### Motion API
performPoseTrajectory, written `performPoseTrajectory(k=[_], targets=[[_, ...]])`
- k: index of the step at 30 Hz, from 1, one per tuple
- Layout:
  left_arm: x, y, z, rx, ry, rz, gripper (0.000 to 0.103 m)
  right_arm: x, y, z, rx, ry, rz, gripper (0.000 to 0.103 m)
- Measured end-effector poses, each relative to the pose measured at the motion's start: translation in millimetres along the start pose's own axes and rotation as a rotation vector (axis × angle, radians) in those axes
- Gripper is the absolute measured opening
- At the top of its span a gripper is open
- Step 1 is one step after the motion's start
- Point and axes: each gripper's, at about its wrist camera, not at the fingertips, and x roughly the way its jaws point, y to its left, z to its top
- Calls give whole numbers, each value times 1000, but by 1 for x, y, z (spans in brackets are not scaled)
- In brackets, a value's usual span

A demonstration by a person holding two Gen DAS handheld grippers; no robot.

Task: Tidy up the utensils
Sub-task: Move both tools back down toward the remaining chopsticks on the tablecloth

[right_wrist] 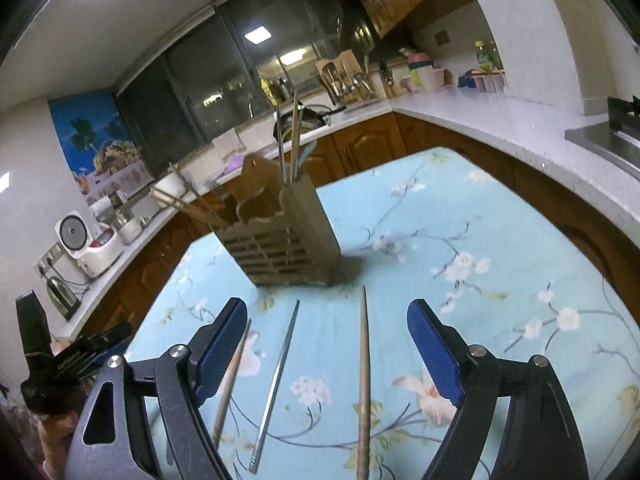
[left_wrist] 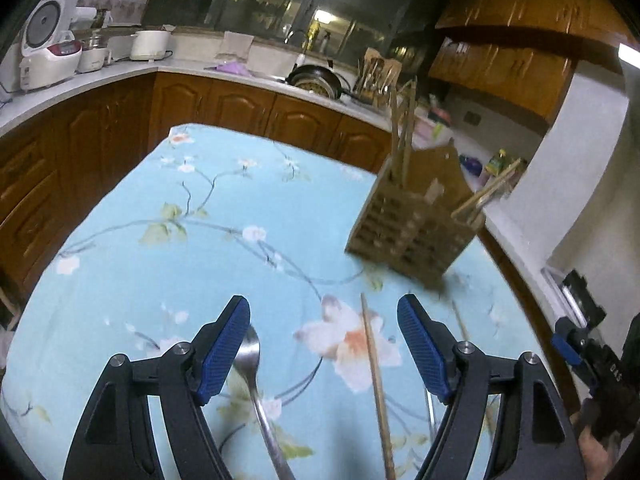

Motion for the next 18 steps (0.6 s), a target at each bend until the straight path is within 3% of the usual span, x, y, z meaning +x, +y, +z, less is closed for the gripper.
performPoseTrajectory(k=[7, 18], targets=[[4, -13, -15, 36, 57, 14, 76, 13, -1, -20, -19, 60, -11, 84], [30, -14, -14, 57, 130, 27, 76, 29, -2, -25, -51, 107, -35, 83]])
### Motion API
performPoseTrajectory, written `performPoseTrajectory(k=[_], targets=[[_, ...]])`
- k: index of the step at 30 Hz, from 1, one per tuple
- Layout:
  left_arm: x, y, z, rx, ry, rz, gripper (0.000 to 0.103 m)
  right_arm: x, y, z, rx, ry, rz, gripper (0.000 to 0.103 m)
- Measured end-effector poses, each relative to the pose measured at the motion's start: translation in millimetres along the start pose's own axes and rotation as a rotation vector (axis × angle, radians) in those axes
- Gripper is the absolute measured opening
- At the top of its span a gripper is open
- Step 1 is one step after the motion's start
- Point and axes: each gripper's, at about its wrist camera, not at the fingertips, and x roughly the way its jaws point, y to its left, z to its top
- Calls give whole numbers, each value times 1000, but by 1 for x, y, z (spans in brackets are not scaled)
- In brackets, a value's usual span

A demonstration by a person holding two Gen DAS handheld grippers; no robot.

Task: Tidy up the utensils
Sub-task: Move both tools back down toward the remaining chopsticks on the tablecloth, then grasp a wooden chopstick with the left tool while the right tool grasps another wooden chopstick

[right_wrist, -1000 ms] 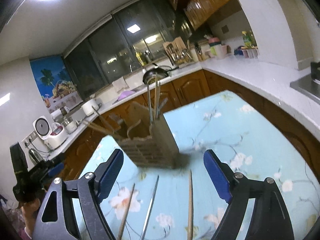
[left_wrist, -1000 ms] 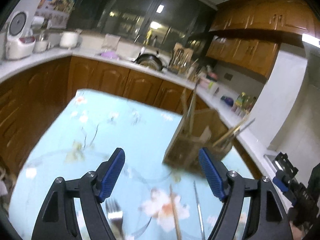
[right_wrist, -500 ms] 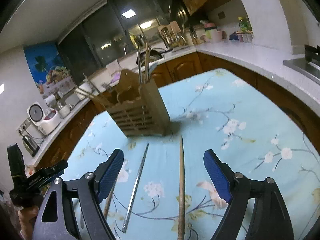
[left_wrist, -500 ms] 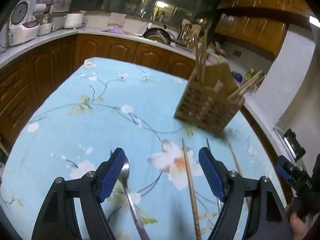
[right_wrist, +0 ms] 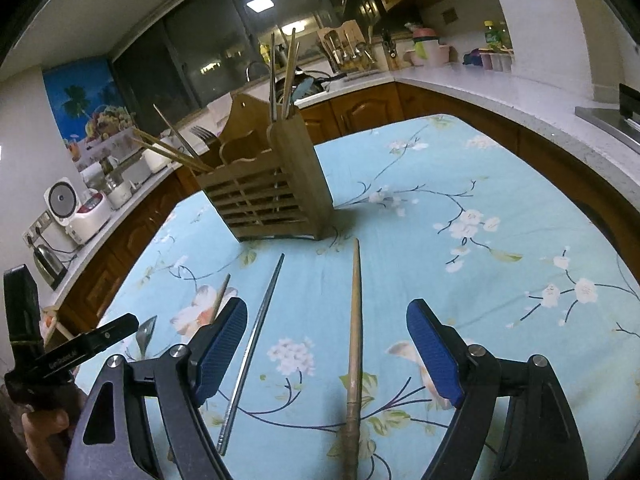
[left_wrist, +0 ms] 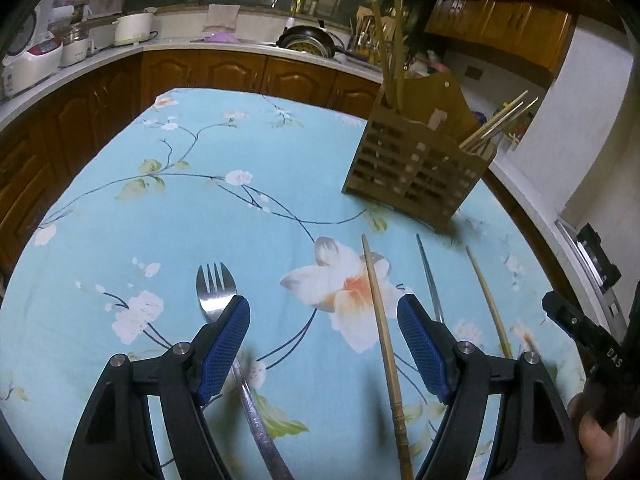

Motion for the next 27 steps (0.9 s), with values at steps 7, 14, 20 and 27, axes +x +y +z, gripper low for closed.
performPoseTrajectory(k=[7, 14, 20, 27], targets=[[21, -8, 5, 24, 53, 0, 74, 20, 3, 3, -37, 52, -17, 70], [52, -27, 27, 92, 96, 3, 63, 43, 3, 17, -84, 105, -48, 53], [83, -38, 42, 121, 133, 5, 54, 71, -2, 30, -97, 153, -63, 45], [122, -47, 50, 138, 215, 2, 35, 103, -5, 42, -135, 204, -102, 39]])
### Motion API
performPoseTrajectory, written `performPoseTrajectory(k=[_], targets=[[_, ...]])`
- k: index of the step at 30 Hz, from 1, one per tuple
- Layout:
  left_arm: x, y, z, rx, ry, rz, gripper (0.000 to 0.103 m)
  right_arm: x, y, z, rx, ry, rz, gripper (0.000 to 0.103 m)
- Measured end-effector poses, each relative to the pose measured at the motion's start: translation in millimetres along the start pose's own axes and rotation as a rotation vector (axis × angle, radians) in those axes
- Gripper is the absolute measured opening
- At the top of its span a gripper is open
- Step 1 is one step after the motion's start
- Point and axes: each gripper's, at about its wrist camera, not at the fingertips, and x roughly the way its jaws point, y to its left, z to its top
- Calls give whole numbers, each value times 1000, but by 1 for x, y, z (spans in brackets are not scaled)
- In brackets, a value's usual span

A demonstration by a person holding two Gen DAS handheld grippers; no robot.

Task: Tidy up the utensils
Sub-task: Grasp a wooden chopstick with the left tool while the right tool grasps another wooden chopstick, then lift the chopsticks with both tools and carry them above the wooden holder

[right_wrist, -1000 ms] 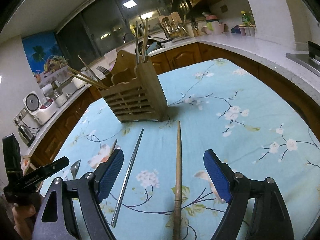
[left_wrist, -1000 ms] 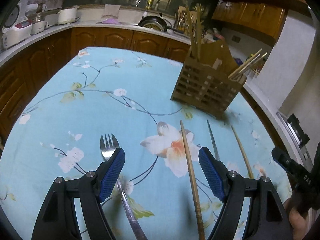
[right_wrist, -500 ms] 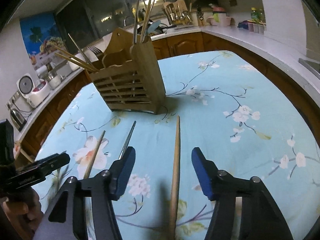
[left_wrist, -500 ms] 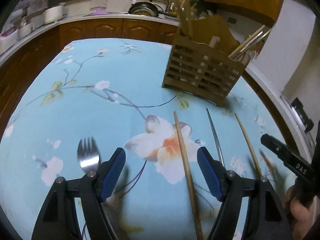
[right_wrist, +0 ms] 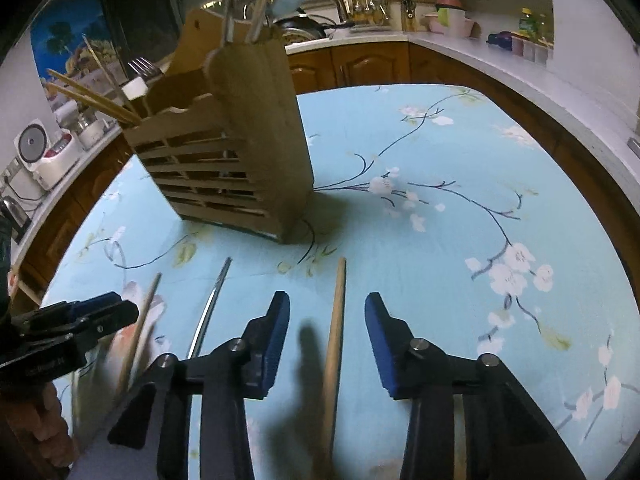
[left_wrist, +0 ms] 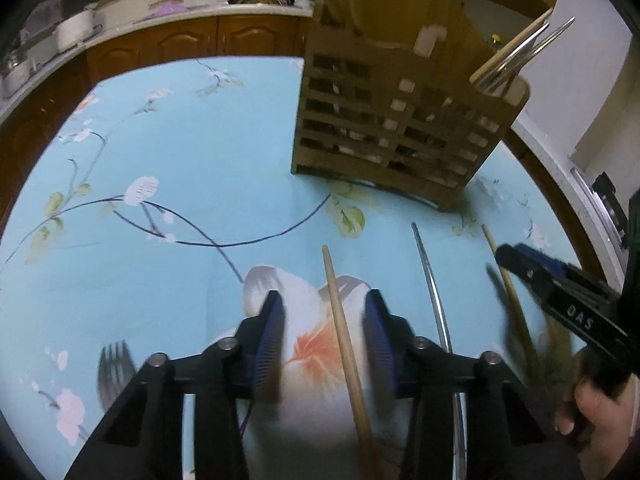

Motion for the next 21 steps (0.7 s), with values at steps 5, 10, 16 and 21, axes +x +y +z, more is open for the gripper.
performPoseTrajectory(k=[5, 10, 16, 21], targets=[[15, -11, 7, 57, -4, 49, 25, 20, 7, 7, -69, 35, -58, 28], [21, -17, 6, 81, -12, 45, 5, 23, 18, 9, -116, 53, -56, 6], [4, -6, -1, 44, -25, -20, 3, 4, 15, -2, -55, 34, 32, 5], [-40, 4, -10, -4, -95, -91, 3, -38, 18, -3, -21, -38, 93, 5]])
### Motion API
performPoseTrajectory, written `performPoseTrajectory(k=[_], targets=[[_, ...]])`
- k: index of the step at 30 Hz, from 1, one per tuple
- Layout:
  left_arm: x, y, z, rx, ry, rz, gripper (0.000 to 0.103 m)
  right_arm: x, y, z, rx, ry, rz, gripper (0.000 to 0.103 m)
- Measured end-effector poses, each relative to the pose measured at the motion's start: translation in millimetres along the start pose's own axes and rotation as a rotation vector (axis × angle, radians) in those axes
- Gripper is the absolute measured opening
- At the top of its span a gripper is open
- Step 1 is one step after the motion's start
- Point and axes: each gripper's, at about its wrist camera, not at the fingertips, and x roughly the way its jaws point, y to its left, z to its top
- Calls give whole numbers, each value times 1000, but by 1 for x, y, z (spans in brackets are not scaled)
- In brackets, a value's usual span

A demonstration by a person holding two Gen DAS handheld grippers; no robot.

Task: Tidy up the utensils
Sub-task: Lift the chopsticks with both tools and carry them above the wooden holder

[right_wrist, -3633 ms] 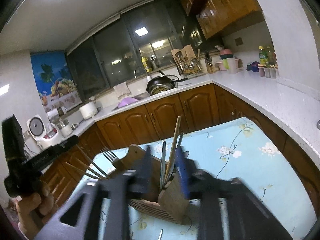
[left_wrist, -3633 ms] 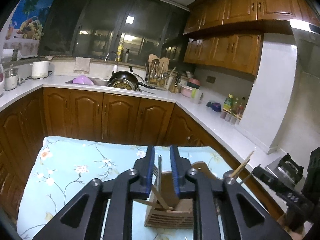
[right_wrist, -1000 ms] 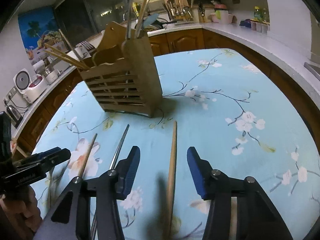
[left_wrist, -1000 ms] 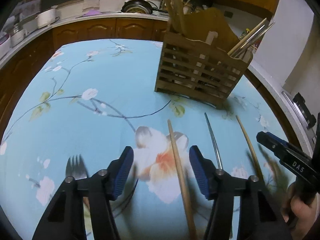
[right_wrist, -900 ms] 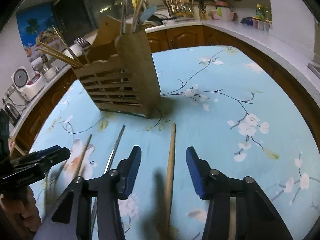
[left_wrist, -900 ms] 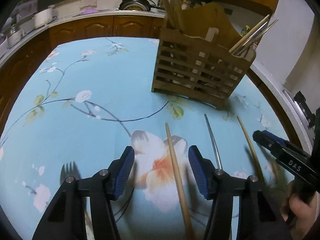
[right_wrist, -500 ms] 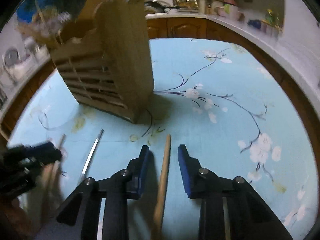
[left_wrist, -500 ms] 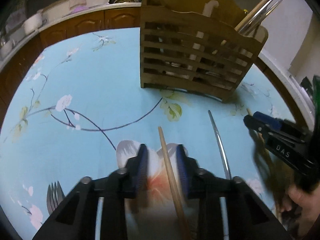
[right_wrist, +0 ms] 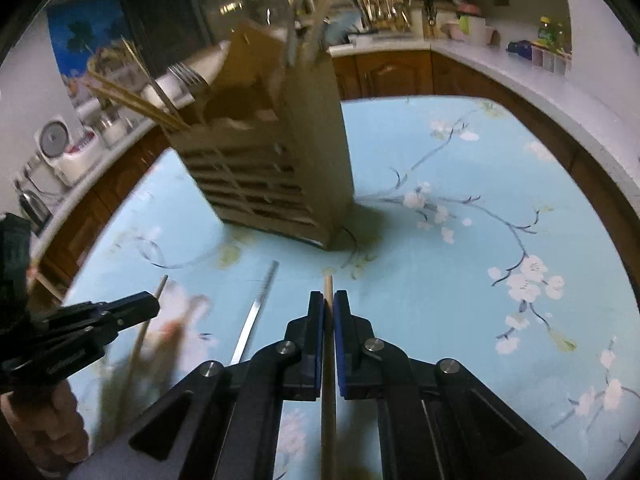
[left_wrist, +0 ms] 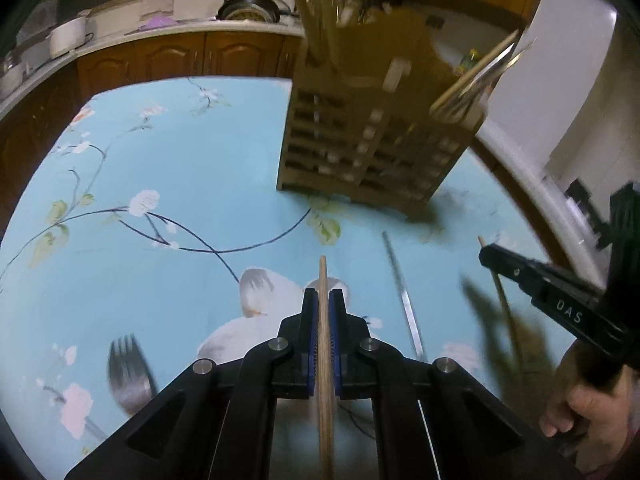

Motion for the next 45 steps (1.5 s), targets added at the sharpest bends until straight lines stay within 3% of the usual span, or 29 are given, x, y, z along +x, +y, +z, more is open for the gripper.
performPoseTrajectory(k=[8, 17, 32, 45], targets=[[-80, 6, -5, -33, -146, -96, 3, -78, 15, 7, 15, -156, 75, 5], [-150, 13, -23, -42, -253, -158, 3, -145, 34, 23, -23, -311, 116, 5], [-172, 15, -27, -40, -347, -153, 3, -162, 37, 30, -7, -386, 118, 5], [-177, 15, 5, -8, -465, -129, 3, -168, 32, 52, 16, -480, 103, 5]])
